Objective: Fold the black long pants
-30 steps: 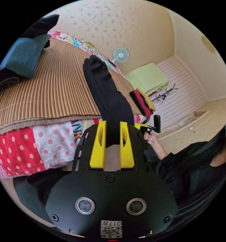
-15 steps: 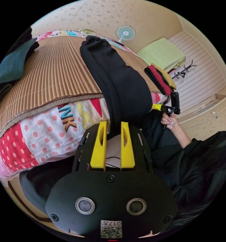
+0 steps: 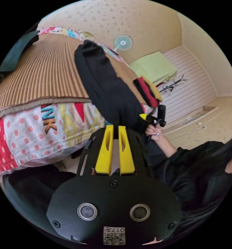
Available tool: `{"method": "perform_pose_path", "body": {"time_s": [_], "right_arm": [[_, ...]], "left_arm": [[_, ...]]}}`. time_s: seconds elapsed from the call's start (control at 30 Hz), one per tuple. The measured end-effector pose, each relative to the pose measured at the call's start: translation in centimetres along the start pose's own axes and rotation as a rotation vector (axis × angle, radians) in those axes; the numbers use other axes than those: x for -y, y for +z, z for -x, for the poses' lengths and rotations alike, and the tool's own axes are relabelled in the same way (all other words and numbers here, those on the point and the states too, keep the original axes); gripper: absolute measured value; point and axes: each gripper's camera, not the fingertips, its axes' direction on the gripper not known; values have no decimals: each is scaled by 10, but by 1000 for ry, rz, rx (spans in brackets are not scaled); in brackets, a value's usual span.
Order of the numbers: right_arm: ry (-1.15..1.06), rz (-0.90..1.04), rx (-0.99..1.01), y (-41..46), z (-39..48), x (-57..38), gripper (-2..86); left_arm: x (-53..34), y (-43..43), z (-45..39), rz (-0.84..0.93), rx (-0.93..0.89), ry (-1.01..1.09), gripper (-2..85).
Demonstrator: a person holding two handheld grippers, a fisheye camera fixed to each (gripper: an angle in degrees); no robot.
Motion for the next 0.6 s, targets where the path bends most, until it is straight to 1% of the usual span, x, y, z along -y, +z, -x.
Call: {"method": "perform_pose_path", "body": {"time_s": [0.03,0.1,0.13,0.2,0.23,0.3,0.33,0.37,0.4,0.43,0.5,0.6], "right_arm": [[-10,-41,31,-10,7,1,15],[-90,-174,161,-48,44,15,13],[-125,-186,187,-55,56,22,13],[-293,-207,195,-81,118,56,13],[-328,-211,187,-88,135,66,13],[-463,-233,185,-114,199,100,12],[-503,-243,195,-121,215,108,11],[-573,-268,216,-135,245,123,10],[-584,-287,225,-146,268,141,9],[-569,-289,223,-150,278,151,9],[-468,-265,171,-155,299,199,8],[-461,-229,78,-142,299,259,7]], "left_arm": [[-1,-12,-7,-40,-46,18,38],[4,-56,-39,-182,-231,112,34],[8,-67,-51,-206,-262,149,34],[33,-109,-108,-284,-297,306,33],[40,-121,-124,-302,-297,345,33],[65,-168,-190,-371,-318,518,33],[70,-179,-206,-391,-329,560,34],[79,-201,-238,-433,-355,644,34],[89,-219,-266,-464,-371,699,35],[95,-226,-279,-476,-365,705,35],[123,-248,-312,-539,-255,650,36],[171,-260,-313,-604,-152,571,36]]}}
